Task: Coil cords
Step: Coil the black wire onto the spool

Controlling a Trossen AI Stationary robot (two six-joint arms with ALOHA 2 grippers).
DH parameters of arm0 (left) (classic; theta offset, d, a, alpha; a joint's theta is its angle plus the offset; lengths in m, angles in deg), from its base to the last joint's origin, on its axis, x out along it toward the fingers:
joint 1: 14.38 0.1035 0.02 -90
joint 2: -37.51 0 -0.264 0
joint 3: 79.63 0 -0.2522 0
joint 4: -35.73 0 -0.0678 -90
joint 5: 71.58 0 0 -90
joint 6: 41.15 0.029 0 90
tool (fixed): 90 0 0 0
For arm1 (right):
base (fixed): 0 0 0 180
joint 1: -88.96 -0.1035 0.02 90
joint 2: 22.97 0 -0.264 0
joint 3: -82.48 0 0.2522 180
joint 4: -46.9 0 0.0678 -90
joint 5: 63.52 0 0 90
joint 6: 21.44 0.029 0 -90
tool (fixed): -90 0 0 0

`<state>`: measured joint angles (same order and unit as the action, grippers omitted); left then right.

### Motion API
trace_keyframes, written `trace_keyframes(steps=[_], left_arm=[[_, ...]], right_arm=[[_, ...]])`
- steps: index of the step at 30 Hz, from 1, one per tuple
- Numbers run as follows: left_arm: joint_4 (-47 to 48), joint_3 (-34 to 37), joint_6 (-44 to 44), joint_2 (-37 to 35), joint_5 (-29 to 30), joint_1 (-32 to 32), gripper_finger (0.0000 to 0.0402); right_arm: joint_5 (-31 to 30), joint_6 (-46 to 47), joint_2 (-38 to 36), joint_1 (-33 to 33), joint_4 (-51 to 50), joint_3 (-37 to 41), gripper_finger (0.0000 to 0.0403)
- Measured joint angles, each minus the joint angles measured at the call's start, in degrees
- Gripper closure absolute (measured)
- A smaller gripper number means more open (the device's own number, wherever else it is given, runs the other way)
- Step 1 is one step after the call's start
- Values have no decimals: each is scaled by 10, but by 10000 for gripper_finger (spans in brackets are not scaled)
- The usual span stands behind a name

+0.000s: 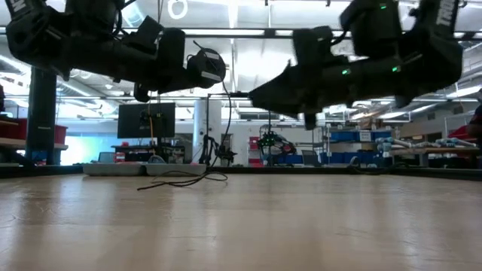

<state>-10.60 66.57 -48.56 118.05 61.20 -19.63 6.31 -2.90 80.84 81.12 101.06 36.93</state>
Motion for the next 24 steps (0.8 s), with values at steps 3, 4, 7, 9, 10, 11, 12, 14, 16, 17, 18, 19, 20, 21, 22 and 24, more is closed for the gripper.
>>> trace_keyframes(steps=[3,4,7,9,10,11,12,14,16,17,18,19,20,21,22,24], left_arm=[[2,0,-1,0,1,0,402],[3,0,-1,0,1,0,402],[0,0,-2,0,2,0,402],[0,0,-3,0,1,0,402],[1,0,-3,0,2,0,402],[-1,0,-3,0,2,0,402],[-2,0,-3,0,1,0,402],[-2,0,-3,0,1,0,402],[-2,0,-3,0,1,0,402],[-3,0,-3,0,1,0,402],[-4,0,-3,0,1,0,402],[-4,0,-3,0,1,0,402],[-4,0,-3,0,1,0,402],[-4,0,-3,0,1,0,402],[-4,0,-3,0,1,0,402],[-5,0,-7,0,0,0,402]], right_arm=[[4,-15,40,1,2,-38,305],[6,-20,48,1,2,-49,305],[9,-40,67,1,1,-74,307],[9,-41,74,2,2,-85,307],[9,-43,75,3,2,-86,307],[9,-42,76,4,-1,-88,308],[9,-39,76,6,-12,-90,310],[9,-26,76,10,-32,-91,320],[9,-16,77,14,-39,-91,343],[10,-14,77,15,-42,-92,361],[15,-16,77,16,-44,-91,381],[19,-20,77,16,-44,-91,391],[20,-23,77,16,-43,-92,394],[20,-23,77,16,-44,-94,395],[20,-23,77,16,-48,-97,397],[24,-27,77,17,-70,-107,399]])
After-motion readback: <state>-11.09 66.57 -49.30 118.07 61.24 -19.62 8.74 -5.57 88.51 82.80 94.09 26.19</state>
